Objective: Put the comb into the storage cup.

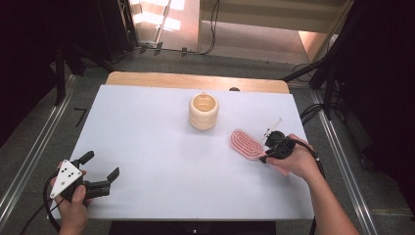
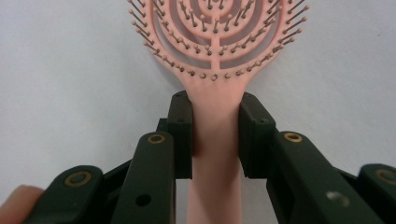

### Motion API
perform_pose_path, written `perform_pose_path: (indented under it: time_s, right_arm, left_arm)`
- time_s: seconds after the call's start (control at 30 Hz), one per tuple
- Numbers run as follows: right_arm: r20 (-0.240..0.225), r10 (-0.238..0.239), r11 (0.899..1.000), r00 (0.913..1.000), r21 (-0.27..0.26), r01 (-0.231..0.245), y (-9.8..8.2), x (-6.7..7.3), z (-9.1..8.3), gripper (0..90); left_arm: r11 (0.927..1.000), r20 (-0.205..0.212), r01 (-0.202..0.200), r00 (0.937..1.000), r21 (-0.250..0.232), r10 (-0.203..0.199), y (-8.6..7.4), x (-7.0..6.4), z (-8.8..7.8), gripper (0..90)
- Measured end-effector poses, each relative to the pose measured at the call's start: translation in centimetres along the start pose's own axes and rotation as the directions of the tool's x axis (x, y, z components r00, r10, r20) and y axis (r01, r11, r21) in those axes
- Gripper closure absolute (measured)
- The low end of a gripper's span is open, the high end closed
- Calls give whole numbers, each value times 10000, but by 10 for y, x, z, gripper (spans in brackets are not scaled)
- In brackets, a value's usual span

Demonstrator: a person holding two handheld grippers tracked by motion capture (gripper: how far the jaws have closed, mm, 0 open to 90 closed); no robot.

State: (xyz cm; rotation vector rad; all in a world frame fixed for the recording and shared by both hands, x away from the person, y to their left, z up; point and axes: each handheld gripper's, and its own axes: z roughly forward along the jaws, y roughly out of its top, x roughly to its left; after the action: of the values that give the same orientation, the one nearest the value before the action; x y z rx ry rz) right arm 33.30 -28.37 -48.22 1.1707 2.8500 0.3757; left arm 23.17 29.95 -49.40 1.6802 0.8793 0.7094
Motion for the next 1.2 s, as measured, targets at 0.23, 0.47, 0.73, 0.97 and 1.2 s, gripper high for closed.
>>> perform_pose_path:
  time_s: [0.23, 0.47, 0.73, 0.97, 1.2]
  right_arm:
    - [-79, -60, 9972, 10000, -741, 54, -4, 4, -7, 682]
    - [-229, -326, 9902, 9992, -1366, 292, -3, 12, -11, 682]
    - [-234, -443, 9816, 9987, -1866, 392, 1, 22, -15, 682]
    - [-223, -463, 9734, 9987, -2256, 401, 2, 27, -18, 682]
    - [-244, -510, 9587, 9984, -2813, 421, 3, 33, -22, 682]
  left_arm:
    - [10000, -16, -7, 10000, 17, 7, 0, 0, 0, 1]
    - [10000, -107, -76, 9999, 22, 76, 2, -1, 0, 1]
    - [9999, -2, 158, 9999, -44, -158, 5, -2, -1, 1]
    - [9995, 77, 201, 9998, -249, -199, 14, -3, 0, 1]
    - [9999, 278, -24, 9996, -118, 27, 22, -11, 10, 1]
